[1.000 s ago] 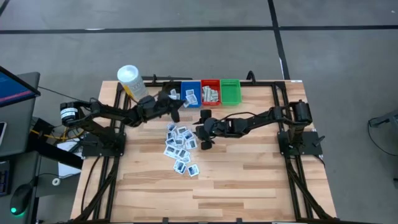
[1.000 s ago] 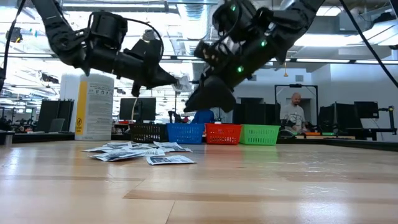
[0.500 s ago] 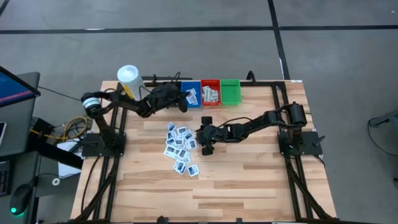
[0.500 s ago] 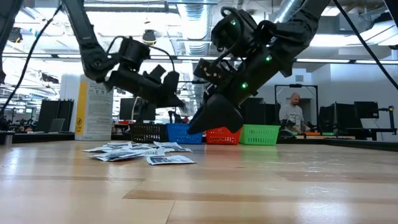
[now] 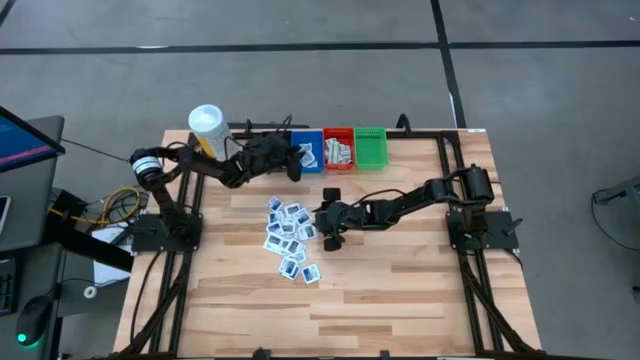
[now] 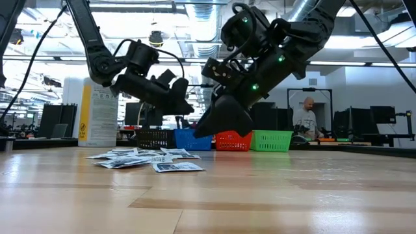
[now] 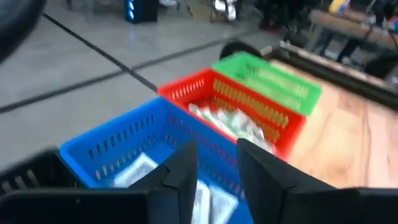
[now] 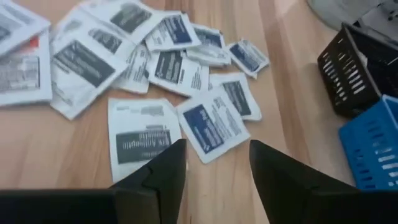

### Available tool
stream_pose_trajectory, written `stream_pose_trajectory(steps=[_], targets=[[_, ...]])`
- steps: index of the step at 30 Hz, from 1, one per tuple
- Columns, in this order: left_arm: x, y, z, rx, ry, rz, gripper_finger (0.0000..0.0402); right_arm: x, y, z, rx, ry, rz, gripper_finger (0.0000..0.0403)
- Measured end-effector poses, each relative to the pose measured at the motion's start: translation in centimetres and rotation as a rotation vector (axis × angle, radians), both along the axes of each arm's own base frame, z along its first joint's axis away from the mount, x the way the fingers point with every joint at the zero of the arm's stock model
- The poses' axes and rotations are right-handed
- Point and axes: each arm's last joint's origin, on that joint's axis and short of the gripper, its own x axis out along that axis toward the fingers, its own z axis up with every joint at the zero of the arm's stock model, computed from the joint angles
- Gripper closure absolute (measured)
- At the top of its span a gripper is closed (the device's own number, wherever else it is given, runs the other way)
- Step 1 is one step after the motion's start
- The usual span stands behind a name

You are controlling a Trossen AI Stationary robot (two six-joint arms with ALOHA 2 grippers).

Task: Pick & Place First Aid Supplies
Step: Put the gray towelette pack into the blue bin

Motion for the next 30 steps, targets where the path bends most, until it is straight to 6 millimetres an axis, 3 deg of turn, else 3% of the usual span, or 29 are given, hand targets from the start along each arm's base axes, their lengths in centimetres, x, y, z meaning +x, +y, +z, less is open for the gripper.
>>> stream_pose_trajectory(steps=[6,12,16,23,30], targets=[[-2.1,-2.4,0.7,-0.063,0.111,-0.107,0.0274,0.4,0.3,0.5,0.061,-0.068,0.078,0.0229],[-5.3,-6.8,2.1,-0.078,0.028,-0.189,0.0281,0.5,0.6,0.0,0.146,-0.056,0.166,0.0234],[-6.8,-9.3,2.3,-0.088,-0.030,-0.240,0.0281,0.8,-0.1,-2.2,0.154,-0.009,0.159,0.0233],[-7.3,-12.0,2.3,-0.069,-0.052,-0.274,0.0281,1.8,-1.7,-5.6,0.243,0.052,0.142,0.0240],[-6.9,-13.2,2.1,-0.066,-0.048,-0.298,0.0280,1.8,-1.8,-7.7,0.362,0.096,0.143,0.0321]])
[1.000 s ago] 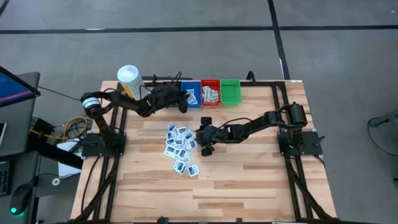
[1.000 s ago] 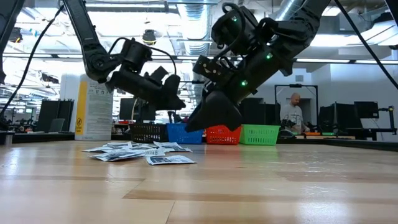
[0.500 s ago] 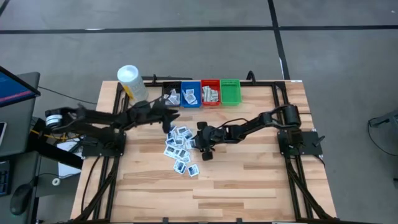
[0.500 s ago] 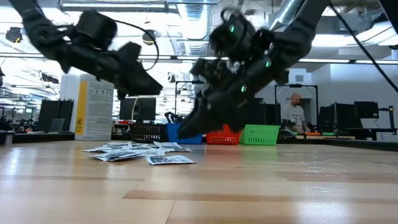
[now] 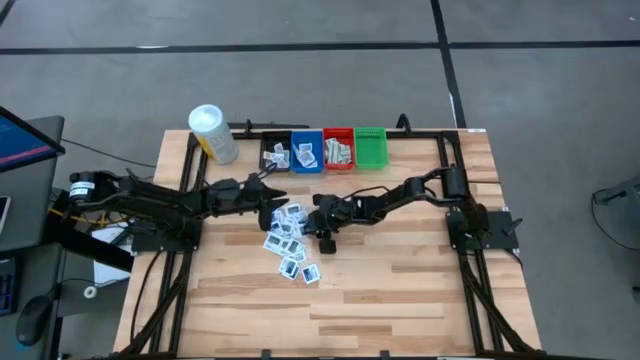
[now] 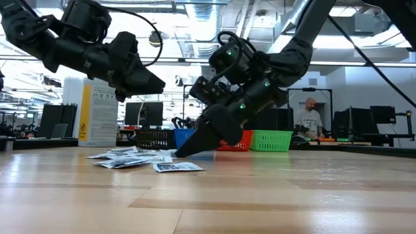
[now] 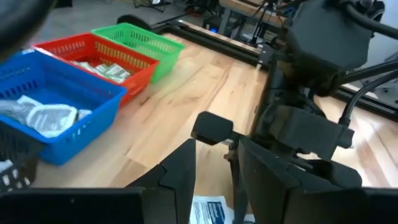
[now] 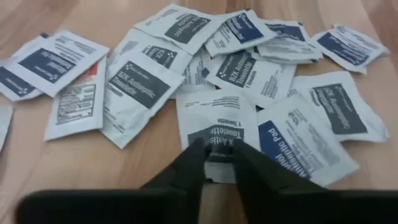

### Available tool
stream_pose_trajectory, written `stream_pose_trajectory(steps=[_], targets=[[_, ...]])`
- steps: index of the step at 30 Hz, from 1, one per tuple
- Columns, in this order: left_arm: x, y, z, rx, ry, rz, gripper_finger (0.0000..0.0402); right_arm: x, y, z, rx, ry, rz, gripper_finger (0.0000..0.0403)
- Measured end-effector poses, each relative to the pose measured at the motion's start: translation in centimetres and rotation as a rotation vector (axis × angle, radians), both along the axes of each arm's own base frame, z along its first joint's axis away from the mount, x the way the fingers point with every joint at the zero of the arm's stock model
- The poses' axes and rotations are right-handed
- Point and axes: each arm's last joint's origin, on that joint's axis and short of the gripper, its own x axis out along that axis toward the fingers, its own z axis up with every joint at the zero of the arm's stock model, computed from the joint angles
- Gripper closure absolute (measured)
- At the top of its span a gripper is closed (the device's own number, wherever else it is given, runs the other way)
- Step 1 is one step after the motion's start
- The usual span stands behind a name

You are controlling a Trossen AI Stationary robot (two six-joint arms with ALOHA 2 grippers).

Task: Pick & Place First Aid Supplies
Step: Put the gray towelette pack into the blue bin

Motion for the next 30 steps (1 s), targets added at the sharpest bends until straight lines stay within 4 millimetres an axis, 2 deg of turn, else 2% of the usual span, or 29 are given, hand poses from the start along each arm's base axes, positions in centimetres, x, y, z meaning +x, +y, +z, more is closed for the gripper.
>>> stream_pose_trajectory(steps=[3,5,10,15,20,27,30], targets=[[0.0,-0.3,0.0,-0.014,-0.007,-0.011,0.0279,0.1,0.4,0.0,-0.002,-0.008,0.003,0.0373],[0.1,-0.5,0.0,-0.015,-0.009,-0.019,0.0279,0.0,0.7,0.3,-0.013,-0.007,0.000,0.0393],[0.1,-1.0,0.2,-0.044,-0.027,-0.035,0.0279,-0.8,1.6,2.1,-0.059,0.047,-0.018,0.0397],[0.1,-1.1,0.2,-0.159,-0.064,0.033,0.0279,-1.7,2.5,5.9,-0.237,0.028,-0.061,0.0398],[0.2,-1.0,0.2,-0.331,-0.117,0.096,0.0279,-1.7,2.8,10.3,-0.372,-0.106,-0.157,0.0400],[0.5,-1.3,0.3,-0.442,-0.164,0.088,0.0279,-1.9,2.8,12.6,-0.432,-0.191,-0.176,0.0401],[0.6,-1.7,0.7,-0.447,-0.205,0.062,0.0279,-1.8,2.7,12.8,-0.452,-0.201,-0.194,0.0402]])
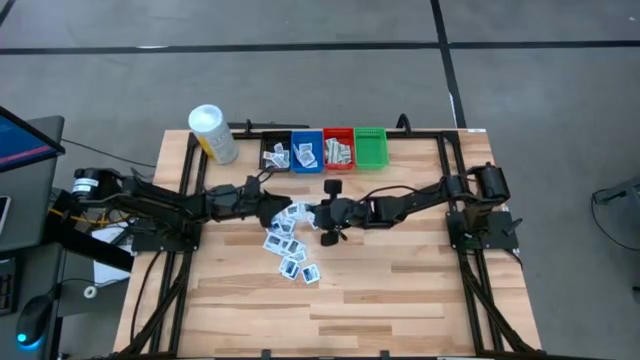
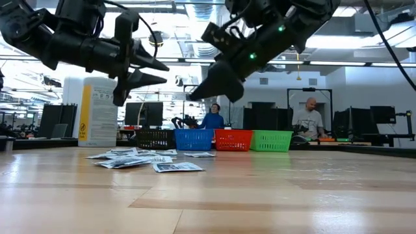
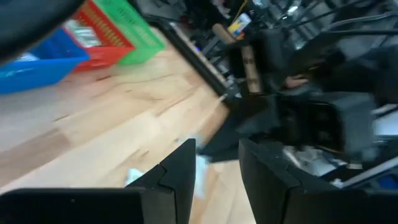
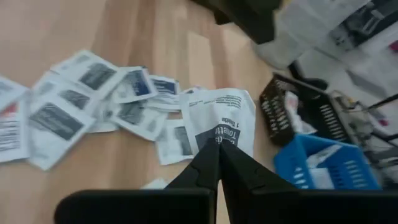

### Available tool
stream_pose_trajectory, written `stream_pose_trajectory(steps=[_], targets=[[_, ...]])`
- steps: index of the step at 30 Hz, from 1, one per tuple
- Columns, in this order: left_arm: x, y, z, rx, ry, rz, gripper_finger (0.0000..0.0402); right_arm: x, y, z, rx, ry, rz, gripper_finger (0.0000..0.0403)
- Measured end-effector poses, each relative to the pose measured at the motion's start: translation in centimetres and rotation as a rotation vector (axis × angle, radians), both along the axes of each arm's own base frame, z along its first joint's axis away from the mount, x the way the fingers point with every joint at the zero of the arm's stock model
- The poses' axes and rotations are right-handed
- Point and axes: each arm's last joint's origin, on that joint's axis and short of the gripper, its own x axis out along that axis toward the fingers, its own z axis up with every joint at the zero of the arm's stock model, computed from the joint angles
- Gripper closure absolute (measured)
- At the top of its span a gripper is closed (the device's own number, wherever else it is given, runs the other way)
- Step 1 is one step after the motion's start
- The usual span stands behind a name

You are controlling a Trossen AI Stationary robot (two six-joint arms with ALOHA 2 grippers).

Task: Pick & Place First Aid Supplies
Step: Put the gray towelette pack into the blue bin

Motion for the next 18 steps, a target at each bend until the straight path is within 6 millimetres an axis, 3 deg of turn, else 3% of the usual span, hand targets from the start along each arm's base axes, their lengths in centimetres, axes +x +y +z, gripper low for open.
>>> stream_pose_trajectory(steps=[18], targets=[[2.8,-0.3,-0.2,0.042,0.028,-0.032,0.0279,0.2,0.4,0.7,-0.073,-0.048,-0.011,0.0402]])
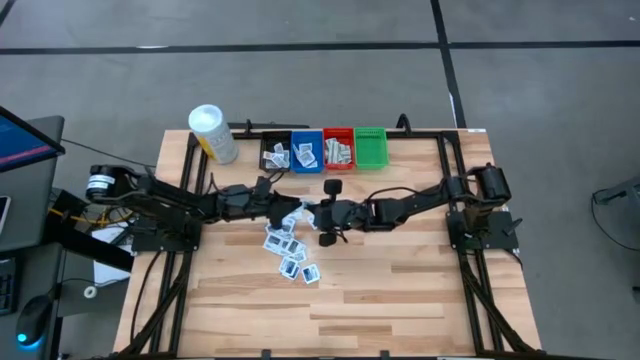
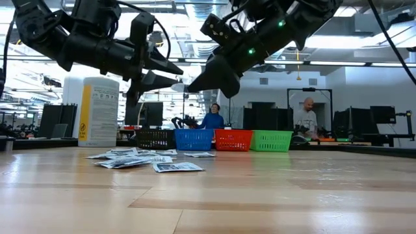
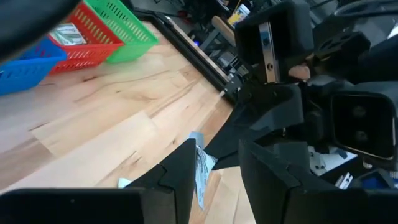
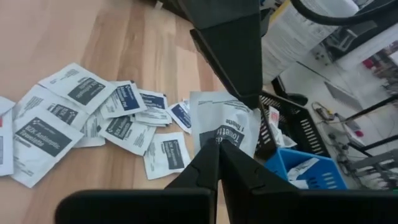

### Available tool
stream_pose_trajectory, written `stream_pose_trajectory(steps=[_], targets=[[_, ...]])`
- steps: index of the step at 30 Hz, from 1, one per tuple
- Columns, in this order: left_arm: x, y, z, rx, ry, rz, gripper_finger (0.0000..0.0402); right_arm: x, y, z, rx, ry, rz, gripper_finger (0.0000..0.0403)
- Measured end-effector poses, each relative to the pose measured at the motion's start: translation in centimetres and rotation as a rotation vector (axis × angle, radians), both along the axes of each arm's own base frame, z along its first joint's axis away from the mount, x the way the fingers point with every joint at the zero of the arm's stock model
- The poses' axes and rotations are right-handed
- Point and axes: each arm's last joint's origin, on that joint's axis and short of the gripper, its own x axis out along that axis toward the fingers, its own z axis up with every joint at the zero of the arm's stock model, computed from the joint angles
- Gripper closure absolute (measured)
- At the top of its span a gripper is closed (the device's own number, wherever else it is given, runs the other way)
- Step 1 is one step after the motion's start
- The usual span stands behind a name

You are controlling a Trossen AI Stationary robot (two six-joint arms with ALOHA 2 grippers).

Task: Pick & Place First Aid Supplies
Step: Put the gray towelette pack into the blue bin

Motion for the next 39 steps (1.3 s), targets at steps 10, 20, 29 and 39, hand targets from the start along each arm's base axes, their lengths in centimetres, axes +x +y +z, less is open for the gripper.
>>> stream_pose_trajectory(steps=[10,20,29,39], targets=[[-0.1,0.2,0.2,0.018,-0.007,-0.009,0.0279,-0.3,2.0,0.3,-0.097,0.005,-0.030,0.0402],[-0.2,0.3,0.1,0.021,0.003,0.003,0.0279,-0.5,2.7,0.0,-0.093,0.025,-0.038,0.0402],[-0.2,0.5,0.0,0.020,0.007,0.016,0.0279,-0.6,3.2,0.2,-0.111,0.016,-0.046,0.0402],[-0.2,0.2,0.1,-0.001,-0.003,-0.033,0.0279,0.1,1.5,1.1,-0.140,-0.067,-0.066,0.0402]])
